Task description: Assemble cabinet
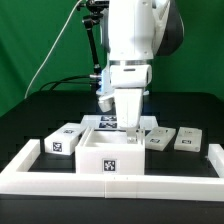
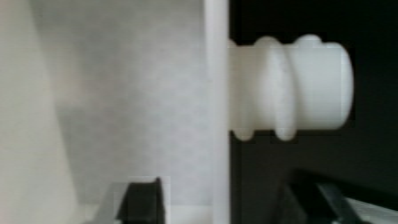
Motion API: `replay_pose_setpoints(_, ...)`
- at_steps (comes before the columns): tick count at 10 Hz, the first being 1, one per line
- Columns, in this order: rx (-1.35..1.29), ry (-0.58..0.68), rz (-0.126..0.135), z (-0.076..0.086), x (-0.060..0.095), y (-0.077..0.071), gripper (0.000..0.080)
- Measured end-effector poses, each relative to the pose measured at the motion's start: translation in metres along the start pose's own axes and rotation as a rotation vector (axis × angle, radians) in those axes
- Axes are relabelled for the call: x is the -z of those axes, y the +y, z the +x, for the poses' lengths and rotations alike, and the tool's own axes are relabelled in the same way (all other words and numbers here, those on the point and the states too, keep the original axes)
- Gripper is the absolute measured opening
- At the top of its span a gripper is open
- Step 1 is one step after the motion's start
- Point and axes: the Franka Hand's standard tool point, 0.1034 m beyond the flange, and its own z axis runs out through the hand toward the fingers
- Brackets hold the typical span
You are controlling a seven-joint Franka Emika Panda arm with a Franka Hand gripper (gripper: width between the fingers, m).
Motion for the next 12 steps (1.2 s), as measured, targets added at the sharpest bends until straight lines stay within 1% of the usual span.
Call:
replay_pose_setpoints(1,0.000,0.000,0.000,0.000,0.000,0.000,0.0287)
replay_pose_setpoints(2,0.000,0.000,0.000,0.000,0.000,0.000,0.0091)
replay_pose_setpoints(3,0.000,0.000,0.000,0.000,0.000,0.000,0.0034)
replay_pose_setpoints(8,-0.001,0.000,0.000,0.000,0.000,0.000,0.0034)
replay_pose_setpoints(9,0.013,-0.005,0.014,0.002,0.000,0.000,0.0034)
replay_pose_setpoints(11,0.097,-0.038,0.091,0.020,0.000,0.008,0.0034)
replay_pose_setpoints(12,0.128,-0.043,0.105,0.030,-0.001,0.015,0.0034)
